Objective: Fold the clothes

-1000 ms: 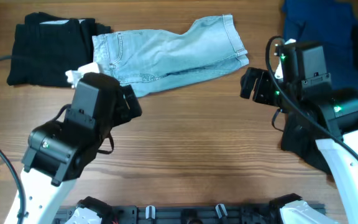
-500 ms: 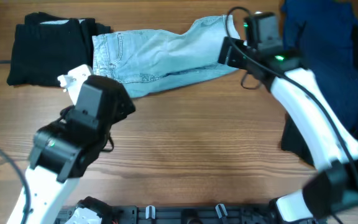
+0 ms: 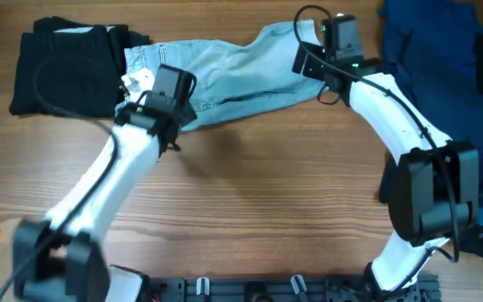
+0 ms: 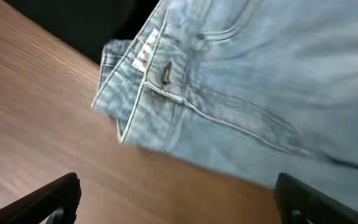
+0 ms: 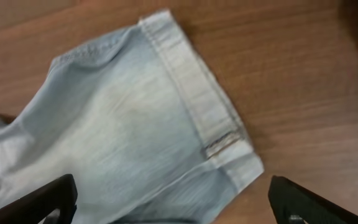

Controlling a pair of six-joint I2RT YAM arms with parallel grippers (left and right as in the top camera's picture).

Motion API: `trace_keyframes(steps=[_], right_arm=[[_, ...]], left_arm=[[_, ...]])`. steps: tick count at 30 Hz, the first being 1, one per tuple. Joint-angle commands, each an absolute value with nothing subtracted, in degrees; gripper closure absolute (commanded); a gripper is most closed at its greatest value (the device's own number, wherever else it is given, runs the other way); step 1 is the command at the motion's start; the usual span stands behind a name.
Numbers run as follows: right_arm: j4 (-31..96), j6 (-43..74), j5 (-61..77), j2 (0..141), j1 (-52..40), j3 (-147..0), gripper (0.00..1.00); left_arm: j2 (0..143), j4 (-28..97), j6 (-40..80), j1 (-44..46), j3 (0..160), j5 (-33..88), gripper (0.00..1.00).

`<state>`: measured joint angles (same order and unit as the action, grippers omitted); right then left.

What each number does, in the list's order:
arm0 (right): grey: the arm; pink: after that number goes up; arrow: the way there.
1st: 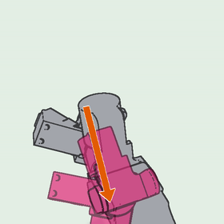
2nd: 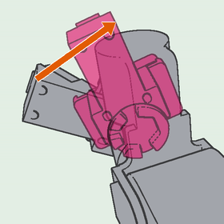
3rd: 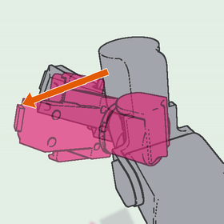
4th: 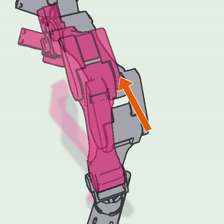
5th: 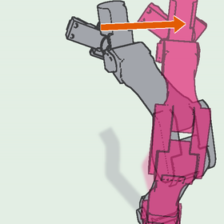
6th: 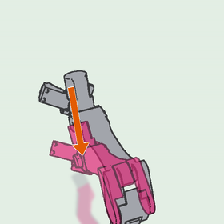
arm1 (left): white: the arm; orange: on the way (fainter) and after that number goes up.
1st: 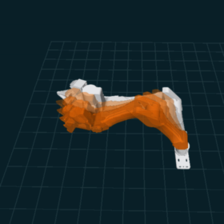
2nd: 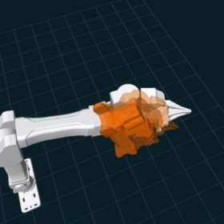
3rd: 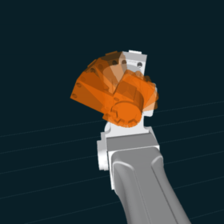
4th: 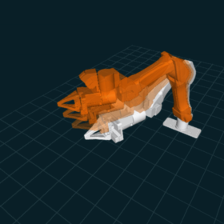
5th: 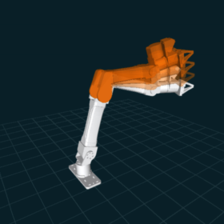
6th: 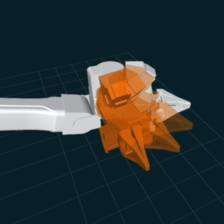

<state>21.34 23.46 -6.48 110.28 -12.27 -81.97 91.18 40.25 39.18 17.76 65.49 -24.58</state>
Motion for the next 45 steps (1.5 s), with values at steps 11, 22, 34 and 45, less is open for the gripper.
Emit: trace_keyframes(steps=[11, 22, 34, 45], right_arm=[[20.08, 22.68, -3.77, 114.17, -11.99, -81.93, 0.05], [19.88, 22.68, -2.96, 116.51, -11.99, -81.91, 0.25], [17.93, 24.18, -2.28, 120.95, -12.03, -81.84, 0.29], [13.26, 25.71, -2.52, 123.04, -12.03, -81.84, 0.53]], left_arm=[[104.79, 23.99, 23.75, 5.21, 64.75, -15.35, 0.01], [106.08, 16.97, 17.72, 4.67, 64.77, -9.41, 0.29], [106.08, 16.71, 16.88, 4.67, 64.77, -9.41, 0.49], [106.08, 16.34, 16.91, 4.64, 64.77, -9.41, 0.68]])
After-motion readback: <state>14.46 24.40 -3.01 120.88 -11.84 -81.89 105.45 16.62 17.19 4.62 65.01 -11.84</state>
